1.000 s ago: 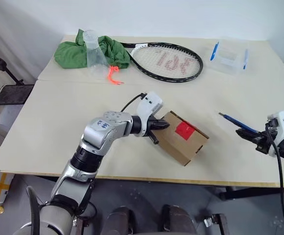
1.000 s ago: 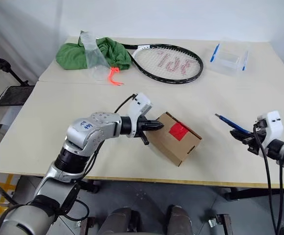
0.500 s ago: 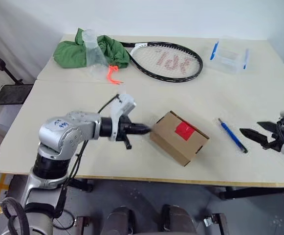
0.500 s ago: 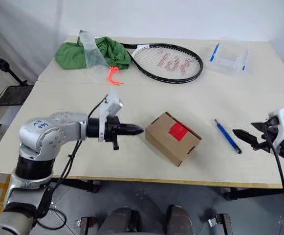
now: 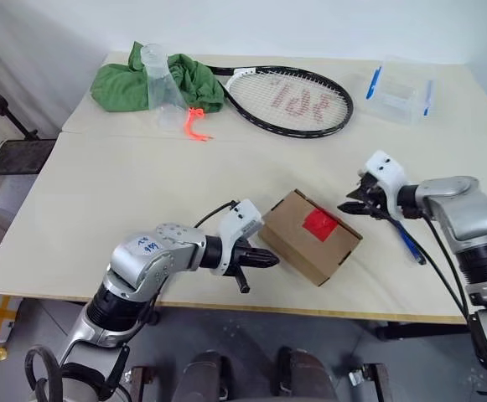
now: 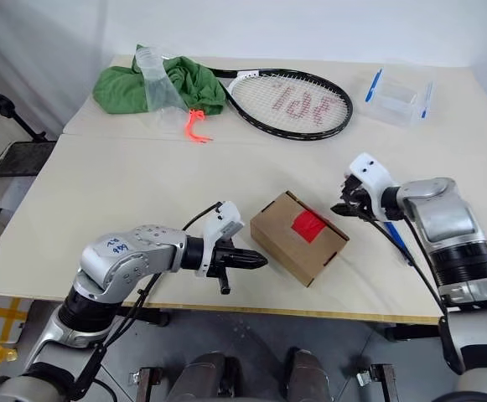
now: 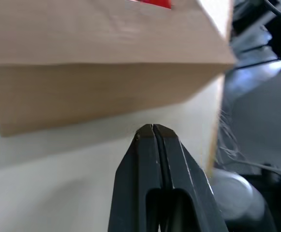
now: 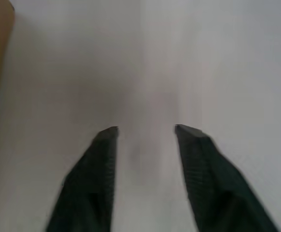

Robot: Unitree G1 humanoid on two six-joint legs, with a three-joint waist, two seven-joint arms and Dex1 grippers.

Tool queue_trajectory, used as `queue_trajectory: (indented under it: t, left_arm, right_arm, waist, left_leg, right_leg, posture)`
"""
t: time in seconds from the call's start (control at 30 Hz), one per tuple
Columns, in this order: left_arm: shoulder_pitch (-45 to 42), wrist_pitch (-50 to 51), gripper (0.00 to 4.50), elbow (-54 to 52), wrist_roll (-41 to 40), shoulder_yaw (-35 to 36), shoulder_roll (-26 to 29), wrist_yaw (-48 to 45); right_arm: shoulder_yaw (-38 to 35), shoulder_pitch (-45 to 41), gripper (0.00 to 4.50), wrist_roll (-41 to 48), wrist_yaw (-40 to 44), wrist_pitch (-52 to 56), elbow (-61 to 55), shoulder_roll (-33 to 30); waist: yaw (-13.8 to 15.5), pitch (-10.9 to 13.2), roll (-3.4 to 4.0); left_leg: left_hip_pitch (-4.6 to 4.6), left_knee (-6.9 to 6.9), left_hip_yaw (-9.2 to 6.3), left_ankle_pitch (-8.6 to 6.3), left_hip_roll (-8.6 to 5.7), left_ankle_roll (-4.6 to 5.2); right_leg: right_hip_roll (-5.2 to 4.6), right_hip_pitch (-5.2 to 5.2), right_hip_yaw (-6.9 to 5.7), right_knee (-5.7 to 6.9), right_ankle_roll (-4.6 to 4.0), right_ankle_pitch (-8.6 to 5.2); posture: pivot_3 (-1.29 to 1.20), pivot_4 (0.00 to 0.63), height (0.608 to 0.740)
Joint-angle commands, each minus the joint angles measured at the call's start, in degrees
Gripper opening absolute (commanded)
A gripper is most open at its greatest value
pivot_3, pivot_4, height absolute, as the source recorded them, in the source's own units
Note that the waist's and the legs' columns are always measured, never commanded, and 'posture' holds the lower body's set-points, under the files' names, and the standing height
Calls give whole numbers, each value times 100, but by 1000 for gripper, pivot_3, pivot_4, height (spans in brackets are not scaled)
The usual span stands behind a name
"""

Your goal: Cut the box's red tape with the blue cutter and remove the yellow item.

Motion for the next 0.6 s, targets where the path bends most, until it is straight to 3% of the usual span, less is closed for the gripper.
queue_trajectory:
  t: [0.03, 0.07, 0.1, 0.3, 0.6]
  left_arm:
    - [64, -293, 0, 98, 244, 82, -179, 306]
    - [65, -334, 0, 137, 298, 126, -241, 397]
    - [61, -396, 0, 187, 355, 236, -332, 531]
    - [-103, -740, 0, 577, 723, 413, -499, 863]
    - [-644, -1363, 0, 1590, 1161, 324, -398, 527]
  right_arm:
    - [64, -231, 401, -90, 361, -71, -198, -12]
    - [95, -238, 31, -92, 446, -47, -284, -20]
    - [133, -247, 7, -107, 526, -9, -444, -50]
    - [119, -53, 7, -4, 788, 644, -1443, -202]
    - [96, 396, 7, 121, 373, 1635, -2793, 66]
  waist:
    - [-2, 0, 0]
    - [-1, 0, -1]
    - [2, 0, -1]
    - [3, 0, -1]
    - [-6, 0, -2]
  left_leg:
    - [-2, 0, -2, 1, -1, 2]
    - [-2, 0, -2, 2, -1, 3]
    - [-2, 1, -3, 2, 0, 4]
    - [-1, 4, -4, 4, 4, 7]
    - [-3, 10, -6, 4, 1, 7]
  right_leg:
    - [0, 0, -2, -1, 1, 0]
    - [0, 0, -2, -1, 2, 1]
    - [0, 0, -2, -1, 2, 1]
    - [0, 1, -3, 3, 2, 1]
    - [-1, 1, -6, 7, 3, 1]
  posture:
    - [0, 150, 740]
    - [0, 150, 740]
    - [0, 150, 740]
    - [0, 150, 740]
    - [0, 150, 740]
